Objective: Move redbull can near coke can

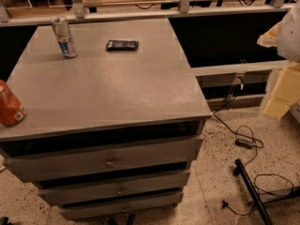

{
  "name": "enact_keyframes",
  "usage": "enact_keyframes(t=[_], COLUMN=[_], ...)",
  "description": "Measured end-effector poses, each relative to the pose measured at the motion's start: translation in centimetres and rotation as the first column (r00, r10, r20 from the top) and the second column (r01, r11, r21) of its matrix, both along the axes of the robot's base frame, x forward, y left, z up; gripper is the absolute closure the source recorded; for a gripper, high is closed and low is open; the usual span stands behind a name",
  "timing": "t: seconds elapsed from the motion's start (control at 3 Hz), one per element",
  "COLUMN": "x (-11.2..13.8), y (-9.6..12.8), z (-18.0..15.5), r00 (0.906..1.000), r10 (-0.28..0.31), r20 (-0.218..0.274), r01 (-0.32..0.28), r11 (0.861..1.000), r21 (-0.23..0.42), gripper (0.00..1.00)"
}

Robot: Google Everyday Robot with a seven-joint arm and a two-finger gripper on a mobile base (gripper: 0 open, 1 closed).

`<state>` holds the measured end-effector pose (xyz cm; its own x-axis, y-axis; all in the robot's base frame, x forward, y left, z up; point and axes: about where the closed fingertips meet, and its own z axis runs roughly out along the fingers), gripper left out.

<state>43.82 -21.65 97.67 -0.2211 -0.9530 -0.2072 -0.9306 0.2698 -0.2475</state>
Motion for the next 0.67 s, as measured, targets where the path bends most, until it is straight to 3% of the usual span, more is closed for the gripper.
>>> enact_keyframes(t=[0.67], x=[0.29], y=[0.47], z=[0.08], r00=[0.9999], r10=[0.011], r20=[0.008], r01=[-0.011], r11=[1.000], r21=[0.004], gripper=[0.00])
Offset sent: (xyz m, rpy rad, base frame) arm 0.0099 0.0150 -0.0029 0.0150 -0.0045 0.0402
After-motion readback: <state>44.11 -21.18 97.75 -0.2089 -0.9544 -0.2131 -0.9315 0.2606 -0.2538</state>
